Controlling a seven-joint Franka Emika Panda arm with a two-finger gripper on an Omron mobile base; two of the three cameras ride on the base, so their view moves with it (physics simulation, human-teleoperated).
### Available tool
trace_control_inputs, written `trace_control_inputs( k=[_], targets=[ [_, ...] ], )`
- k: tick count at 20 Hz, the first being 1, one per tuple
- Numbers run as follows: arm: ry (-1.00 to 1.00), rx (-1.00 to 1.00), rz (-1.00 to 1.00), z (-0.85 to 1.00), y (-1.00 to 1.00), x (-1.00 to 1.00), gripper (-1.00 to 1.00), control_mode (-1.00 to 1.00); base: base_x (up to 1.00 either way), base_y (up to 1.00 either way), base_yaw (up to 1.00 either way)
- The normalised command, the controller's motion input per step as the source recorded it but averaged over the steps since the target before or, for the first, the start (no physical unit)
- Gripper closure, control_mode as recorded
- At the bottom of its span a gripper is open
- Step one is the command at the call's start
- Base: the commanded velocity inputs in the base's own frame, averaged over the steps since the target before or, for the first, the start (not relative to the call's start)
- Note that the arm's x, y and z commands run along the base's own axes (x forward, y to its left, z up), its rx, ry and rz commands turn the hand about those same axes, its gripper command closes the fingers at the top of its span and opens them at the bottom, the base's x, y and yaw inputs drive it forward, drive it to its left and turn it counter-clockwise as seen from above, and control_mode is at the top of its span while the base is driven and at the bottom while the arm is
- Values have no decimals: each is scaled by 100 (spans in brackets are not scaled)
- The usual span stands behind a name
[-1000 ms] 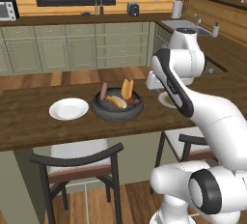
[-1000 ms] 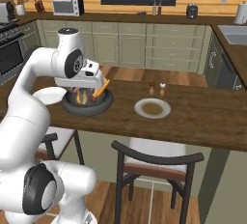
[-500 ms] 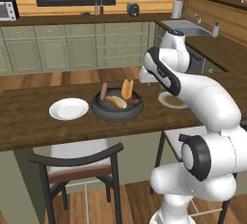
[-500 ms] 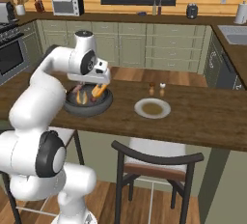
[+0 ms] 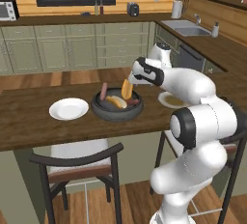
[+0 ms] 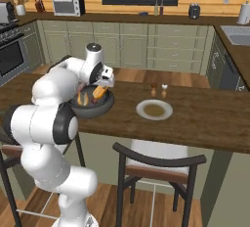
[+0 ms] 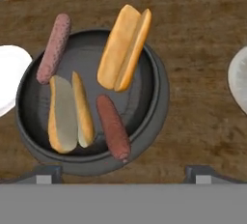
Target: Place one bun and one sausage from the bowl on each plate.
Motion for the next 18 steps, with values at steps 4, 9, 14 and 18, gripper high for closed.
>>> trace_control_inputs(
  k=[4,9,14,18],
  targets=[
    [2,0,0,-30,0,100,-100,-100,0,0,0],
    [5,1,-1,-24,0,85,-100,-100,0,0,0],
    [9,8,-1,-36,0,46,-100,-100,0,0,0],
    [7,15,-1,-39,1,36,-100,-100,0,0,0]
  ],
)
